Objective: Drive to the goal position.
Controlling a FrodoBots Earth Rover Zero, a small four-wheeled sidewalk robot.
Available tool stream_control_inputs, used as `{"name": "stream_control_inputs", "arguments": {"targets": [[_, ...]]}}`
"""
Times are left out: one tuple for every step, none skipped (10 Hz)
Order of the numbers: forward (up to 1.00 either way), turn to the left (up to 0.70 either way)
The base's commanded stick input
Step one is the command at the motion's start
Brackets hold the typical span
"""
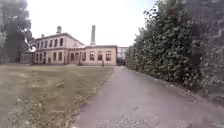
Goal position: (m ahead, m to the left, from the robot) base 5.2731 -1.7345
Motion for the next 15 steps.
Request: {"name": "stream_control_inputs", "arguments": {"targets": [[0.85,-0.33],[0.85,-0.33],[0.85,-0.33],[0.85,-0.33],[0.85,-0.33],[0.85,-0.33],[0.85,-0.33],[0.85,-0.33],[0.85,-0.33],[0.85,-0.33],[0.85,-0.33],[0.85,-0.23],[0.85,-0.02],[0.85,0.01],[0.85,0.01]]}}
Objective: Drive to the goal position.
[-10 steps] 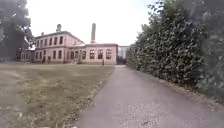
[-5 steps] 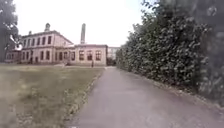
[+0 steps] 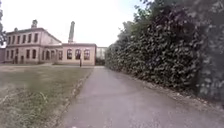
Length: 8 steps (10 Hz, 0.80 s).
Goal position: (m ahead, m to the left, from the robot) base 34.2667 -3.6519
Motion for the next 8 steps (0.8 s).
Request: {"name": "stream_control_inputs", "arguments": {"targets": [[0.85,0.01],[0.85,0.01],[0.85,0.01],[0.85,0.01],[0.85,0.01],[0.85,0.01],[0.85,0.01],[0.85,0.01]]}}
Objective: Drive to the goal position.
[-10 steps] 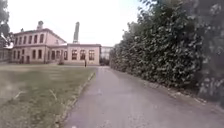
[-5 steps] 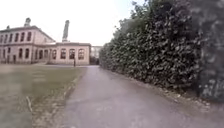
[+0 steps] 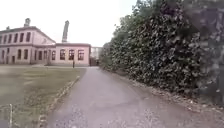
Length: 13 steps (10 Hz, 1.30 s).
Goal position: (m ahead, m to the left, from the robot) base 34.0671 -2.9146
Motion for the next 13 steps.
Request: {"name": "stream_control_inputs", "arguments": {"targets": [[0.85,0.01],[0.85,0.01],[0.85,0.01],[0.85,0.01],[0.85,0.01],[0.85,0.01],[0.85,0.01],[0.85,0.01],[0.85,0.01],[0.85,0.01],[0.85,0.01],[0.85,0.01],[0.85,0.01]]}}
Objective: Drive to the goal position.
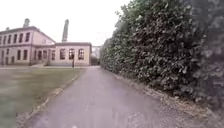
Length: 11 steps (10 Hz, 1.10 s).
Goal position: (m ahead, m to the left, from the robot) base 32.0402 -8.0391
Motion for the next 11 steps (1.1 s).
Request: {"name": "stream_control_inputs", "arguments": {"targets": [[0.85,0.35],[0.85,0.27],[0.85,0.01],[0.85,0.01],[0.85,0.01],[0.85,0.25],[0.85,0.35],[0.85,0.35],[0.85,0.35],[0.85,0.35],[0.85,0.35]]}}
